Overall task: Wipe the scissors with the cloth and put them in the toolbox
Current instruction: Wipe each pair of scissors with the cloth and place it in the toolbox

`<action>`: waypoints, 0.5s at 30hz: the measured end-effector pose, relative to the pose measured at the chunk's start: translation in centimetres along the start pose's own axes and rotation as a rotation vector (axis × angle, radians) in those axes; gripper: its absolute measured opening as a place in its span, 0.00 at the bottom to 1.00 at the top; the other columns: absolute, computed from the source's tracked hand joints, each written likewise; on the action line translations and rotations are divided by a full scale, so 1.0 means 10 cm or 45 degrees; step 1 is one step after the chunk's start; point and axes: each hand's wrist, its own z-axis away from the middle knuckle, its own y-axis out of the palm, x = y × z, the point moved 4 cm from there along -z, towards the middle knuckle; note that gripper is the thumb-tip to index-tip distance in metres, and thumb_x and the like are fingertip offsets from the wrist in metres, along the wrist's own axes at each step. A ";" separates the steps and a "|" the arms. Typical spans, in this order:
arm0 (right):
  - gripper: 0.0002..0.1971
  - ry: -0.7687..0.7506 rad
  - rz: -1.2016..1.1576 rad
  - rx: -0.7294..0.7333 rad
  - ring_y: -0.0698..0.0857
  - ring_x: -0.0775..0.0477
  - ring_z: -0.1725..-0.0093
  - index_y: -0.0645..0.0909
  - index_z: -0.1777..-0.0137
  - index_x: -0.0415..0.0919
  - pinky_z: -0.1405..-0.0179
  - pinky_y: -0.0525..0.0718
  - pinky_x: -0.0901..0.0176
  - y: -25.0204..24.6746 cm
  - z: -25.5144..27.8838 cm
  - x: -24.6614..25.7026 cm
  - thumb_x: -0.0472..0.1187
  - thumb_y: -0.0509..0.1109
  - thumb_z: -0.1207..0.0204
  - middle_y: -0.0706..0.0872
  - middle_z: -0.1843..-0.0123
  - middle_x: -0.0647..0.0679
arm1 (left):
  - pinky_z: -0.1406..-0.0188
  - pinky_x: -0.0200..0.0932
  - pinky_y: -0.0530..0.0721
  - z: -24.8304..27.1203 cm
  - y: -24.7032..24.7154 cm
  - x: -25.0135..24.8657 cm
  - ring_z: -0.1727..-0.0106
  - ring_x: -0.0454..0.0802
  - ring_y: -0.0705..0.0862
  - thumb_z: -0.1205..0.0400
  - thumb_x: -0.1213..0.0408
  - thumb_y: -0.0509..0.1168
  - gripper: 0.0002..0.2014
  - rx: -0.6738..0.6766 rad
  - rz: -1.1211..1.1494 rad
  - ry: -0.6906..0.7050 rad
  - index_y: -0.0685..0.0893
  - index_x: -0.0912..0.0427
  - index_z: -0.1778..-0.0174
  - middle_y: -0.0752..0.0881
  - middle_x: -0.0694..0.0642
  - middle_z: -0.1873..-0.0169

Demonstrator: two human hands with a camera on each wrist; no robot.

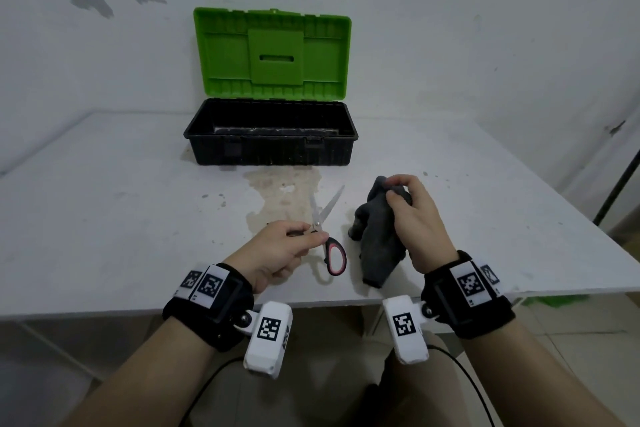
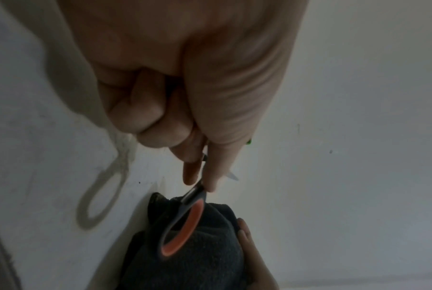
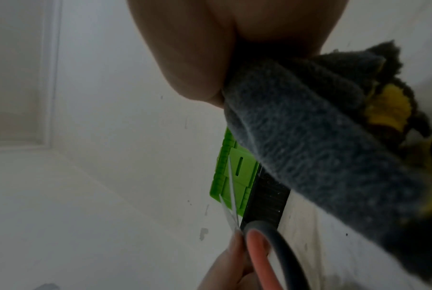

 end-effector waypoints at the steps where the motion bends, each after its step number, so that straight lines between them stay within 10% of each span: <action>1: 0.09 0.018 -0.072 0.038 0.90 0.46 0.52 0.80 0.44 0.53 0.54 0.88 0.49 0.03 0.03 0.01 0.40 0.62 0.18 0.90 0.54 0.48 | 0.79 0.38 0.55 0.00 -0.01 0.01 0.78 0.44 0.60 0.20 0.55 0.74 0.09 -0.016 0.004 -0.012 0.86 0.56 0.51 0.68 0.48 0.78; 4: 0.11 0.070 -0.238 0.131 0.89 0.41 0.48 0.84 0.42 0.47 0.56 0.89 0.51 0.07 0.10 0.03 0.38 0.61 0.18 0.89 0.46 0.39 | 0.80 0.38 0.55 0.00 -0.01 0.05 0.78 0.44 0.60 0.20 0.56 0.74 0.08 -0.027 0.050 -0.049 0.86 0.56 0.54 0.68 0.48 0.78; 7: 0.19 -0.115 -0.065 0.204 0.85 0.51 0.39 0.83 0.35 0.48 0.40 0.85 0.53 0.08 0.15 0.05 0.31 0.57 0.17 0.86 0.38 0.51 | 0.81 0.37 0.54 -0.02 0.01 0.07 0.80 0.43 0.59 0.19 0.57 0.73 0.06 -0.017 0.094 -0.065 0.85 0.55 0.57 0.67 0.48 0.78; 10: 0.20 -0.312 0.123 0.269 0.87 0.59 0.47 0.76 0.30 0.50 0.47 0.86 0.59 0.15 0.19 0.05 0.32 0.65 0.19 0.88 0.45 0.54 | 0.83 0.36 0.55 -0.06 0.04 0.08 0.81 0.42 0.60 0.19 0.57 0.74 0.06 -0.011 0.085 -0.051 0.86 0.55 0.57 0.68 0.47 0.80; 15: 0.10 -0.528 0.436 0.193 0.87 0.62 0.52 0.87 0.46 0.49 0.47 0.86 0.59 0.27 0.17 0.08 0.38 0.76 0.26 0.89 0.52 0.59 | 0.82 0.35 0.54 -0.11 0.10 0.08 0.82 0.42 0.60 0.20 0.55 0.75 0.09 -0.021 0.033 -0.040 0.84 0.54 0.58 0.69 0.46 0.82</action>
